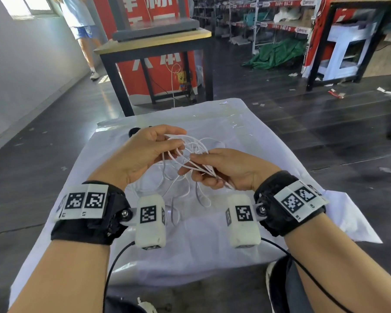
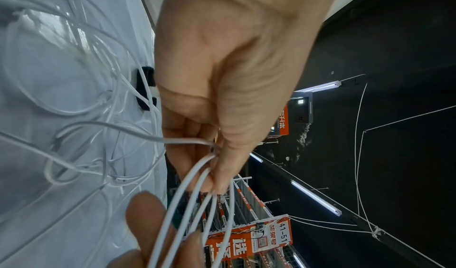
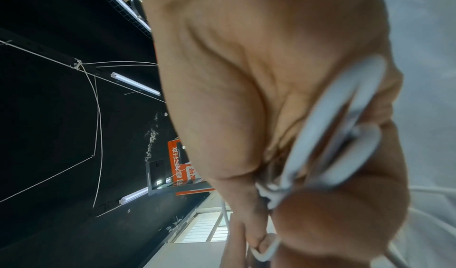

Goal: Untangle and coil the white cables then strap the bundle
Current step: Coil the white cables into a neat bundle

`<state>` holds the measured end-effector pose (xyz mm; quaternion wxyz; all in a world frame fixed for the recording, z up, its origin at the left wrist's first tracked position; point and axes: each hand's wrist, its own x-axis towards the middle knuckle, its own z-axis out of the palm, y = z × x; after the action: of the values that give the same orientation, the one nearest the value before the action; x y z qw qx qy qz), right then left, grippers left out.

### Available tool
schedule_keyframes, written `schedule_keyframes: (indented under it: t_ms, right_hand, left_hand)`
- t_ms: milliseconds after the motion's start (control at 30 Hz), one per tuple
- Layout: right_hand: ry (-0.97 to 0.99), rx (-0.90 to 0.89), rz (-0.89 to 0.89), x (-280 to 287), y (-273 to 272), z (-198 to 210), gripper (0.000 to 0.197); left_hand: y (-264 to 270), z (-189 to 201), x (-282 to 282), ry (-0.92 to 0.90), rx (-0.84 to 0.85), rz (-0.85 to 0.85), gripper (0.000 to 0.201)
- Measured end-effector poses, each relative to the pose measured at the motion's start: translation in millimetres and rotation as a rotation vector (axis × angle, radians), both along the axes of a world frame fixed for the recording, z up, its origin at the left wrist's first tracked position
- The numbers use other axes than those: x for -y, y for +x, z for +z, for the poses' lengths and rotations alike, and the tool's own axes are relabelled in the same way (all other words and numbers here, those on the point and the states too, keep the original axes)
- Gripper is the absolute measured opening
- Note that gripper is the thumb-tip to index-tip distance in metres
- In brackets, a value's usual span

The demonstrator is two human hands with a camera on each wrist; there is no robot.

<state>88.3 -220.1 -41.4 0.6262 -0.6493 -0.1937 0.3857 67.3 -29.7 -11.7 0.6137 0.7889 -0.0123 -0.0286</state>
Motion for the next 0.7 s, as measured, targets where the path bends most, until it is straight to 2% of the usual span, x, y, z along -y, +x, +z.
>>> schedule_keyframes:
  t_ms: [100,233,433,567,700]
  right_hand:
    - [-0.008,-0.026,0.01,0.5,-0.6,1.3,0.038]
    - [0.075,-0.133,-0.02,0.4,0.2,2.3,0.036]
    - [0.083,-0.1,-0.038,2.7,1.5,2.4,0.031]
    - [0.111,-0.186,0.005,4.5,1.4,3.1,0.039]
    - [0.085,-0.158,0.024,3.8,1.4,3.8,0.039]
  left_hand:
    - [1.0,-1.5,-0.1,0.026,-0.023,-0.014,0.018]
    - [1.1,-1.9,1.9,-0.038,-0.039,-0.036,0.019]
    - [1.6,-1.0,4.6,-0.047,-0.093,-0.048,0.023]
    - [1.3,0.1,6.7,-0.06,-0.091,-0.066,0.024]
    - [0.1,1.8,8.1,-0.114,-0.079,-0.062,0.022]
